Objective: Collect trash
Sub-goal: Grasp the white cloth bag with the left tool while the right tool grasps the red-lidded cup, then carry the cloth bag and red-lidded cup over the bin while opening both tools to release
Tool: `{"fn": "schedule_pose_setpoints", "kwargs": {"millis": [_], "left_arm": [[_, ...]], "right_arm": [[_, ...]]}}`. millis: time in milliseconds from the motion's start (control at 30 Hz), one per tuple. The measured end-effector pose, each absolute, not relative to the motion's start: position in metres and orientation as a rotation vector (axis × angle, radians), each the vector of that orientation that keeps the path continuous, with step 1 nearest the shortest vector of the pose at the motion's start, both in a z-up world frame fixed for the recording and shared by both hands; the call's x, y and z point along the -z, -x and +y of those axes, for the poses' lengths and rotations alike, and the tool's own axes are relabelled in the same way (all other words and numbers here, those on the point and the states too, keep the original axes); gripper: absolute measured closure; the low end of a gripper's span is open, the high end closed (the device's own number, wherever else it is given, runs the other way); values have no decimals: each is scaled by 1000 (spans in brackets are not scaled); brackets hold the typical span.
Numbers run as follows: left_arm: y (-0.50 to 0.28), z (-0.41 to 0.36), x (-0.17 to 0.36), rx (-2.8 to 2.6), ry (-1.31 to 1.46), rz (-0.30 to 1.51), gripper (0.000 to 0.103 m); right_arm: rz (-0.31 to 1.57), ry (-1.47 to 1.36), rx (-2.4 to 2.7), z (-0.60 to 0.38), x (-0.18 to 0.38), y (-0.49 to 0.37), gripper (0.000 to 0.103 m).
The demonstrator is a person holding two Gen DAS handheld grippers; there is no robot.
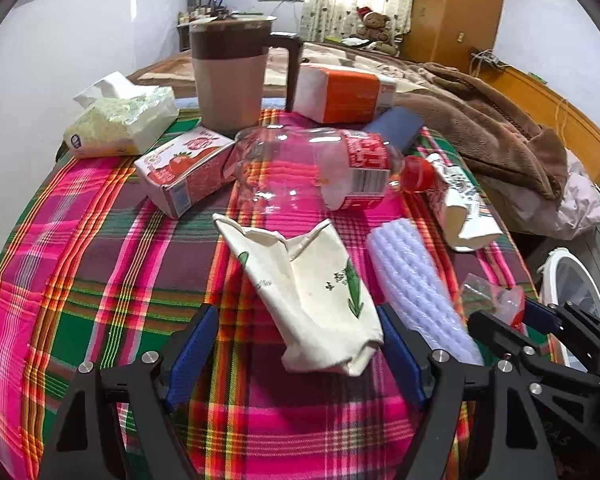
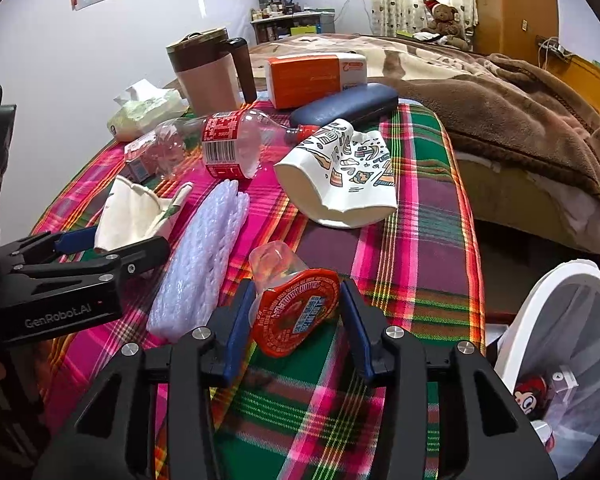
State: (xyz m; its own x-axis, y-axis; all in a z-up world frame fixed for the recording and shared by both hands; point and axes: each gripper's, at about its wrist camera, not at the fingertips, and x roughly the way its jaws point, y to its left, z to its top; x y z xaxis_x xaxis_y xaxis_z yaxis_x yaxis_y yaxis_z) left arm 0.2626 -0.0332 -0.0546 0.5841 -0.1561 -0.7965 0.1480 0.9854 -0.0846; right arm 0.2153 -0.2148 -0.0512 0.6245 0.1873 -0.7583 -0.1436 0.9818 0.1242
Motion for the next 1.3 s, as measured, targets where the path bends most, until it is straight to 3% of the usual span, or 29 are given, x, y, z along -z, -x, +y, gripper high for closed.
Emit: {"fn": "schedule_pose_setpoints", "kwargs": {"millis": [67,233,333,1300], "left_arm": [[-264,-33,56,183,14,927,27],[-267,-38,58,200,10,931,51],[-267,-37,58,201,8,926,60],[-203,-43,-1,234,-26,748,61]], "right_arm": [[872,-59,-189,-216,51,-216,59],[870,-74,-191,-216,51,-219,59],[862,-75,-188,-216,50,-219,59],[720,-107,-147,-230,11,-182,59]]}}
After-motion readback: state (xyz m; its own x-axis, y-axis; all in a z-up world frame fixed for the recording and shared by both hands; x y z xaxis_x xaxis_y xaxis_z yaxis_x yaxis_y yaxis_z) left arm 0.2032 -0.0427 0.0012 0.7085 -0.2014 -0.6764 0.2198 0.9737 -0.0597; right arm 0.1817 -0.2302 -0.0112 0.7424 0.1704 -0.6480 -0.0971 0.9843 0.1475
